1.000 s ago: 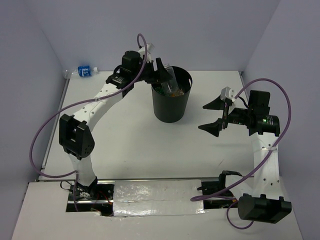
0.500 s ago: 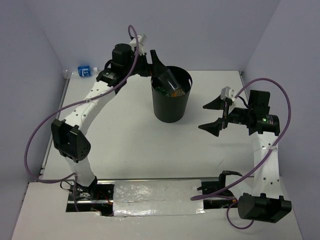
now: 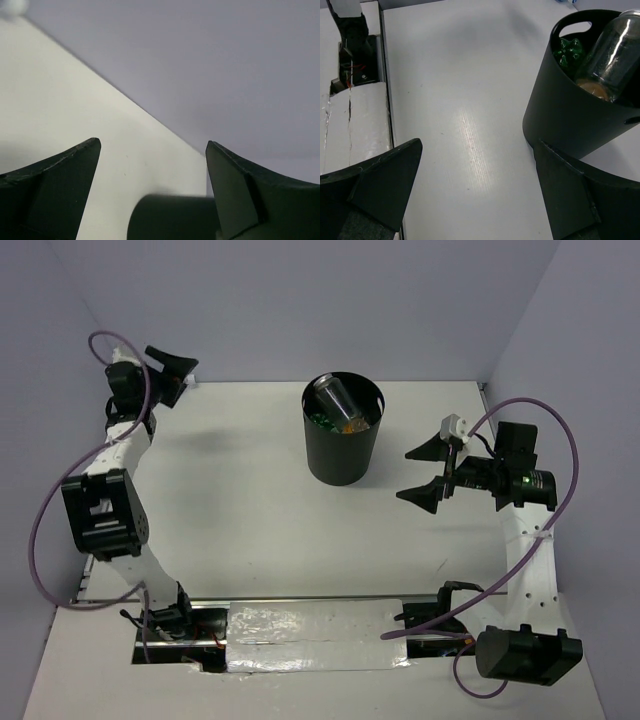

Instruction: Put the plastic bottles in the bin

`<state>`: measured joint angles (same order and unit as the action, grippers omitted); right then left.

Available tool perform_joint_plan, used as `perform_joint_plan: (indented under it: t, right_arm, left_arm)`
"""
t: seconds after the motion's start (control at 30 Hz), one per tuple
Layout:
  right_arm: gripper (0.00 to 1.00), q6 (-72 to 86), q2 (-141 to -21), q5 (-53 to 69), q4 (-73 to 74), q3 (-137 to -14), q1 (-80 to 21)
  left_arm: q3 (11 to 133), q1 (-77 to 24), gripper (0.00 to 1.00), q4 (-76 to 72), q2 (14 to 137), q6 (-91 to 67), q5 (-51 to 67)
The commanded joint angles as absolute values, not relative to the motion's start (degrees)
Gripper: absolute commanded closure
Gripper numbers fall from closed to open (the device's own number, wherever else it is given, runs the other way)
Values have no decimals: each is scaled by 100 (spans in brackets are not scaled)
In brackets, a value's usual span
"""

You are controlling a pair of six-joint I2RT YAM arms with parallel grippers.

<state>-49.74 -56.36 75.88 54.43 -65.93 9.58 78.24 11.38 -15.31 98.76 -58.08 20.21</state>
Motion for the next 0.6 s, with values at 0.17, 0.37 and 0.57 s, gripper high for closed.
perform_joint_plan:
  t: [0.17,0.37,0.57]
  right_arm:
    - [0,-4799,-5757,7655,5010,-6521,984]
    - [0,-4808,-5871,7532,5010,-6557,993]
    - [0,-4474,-5862,7304,4633,-6443,1028]
  left_arm:
    - [8436,1872,0,-1935,11662,-7787,1145]
    - [9534,1986,1,-1073,12751,-8305,27]
    - [10545,2065,1,-1002,13780,-8648,-334]
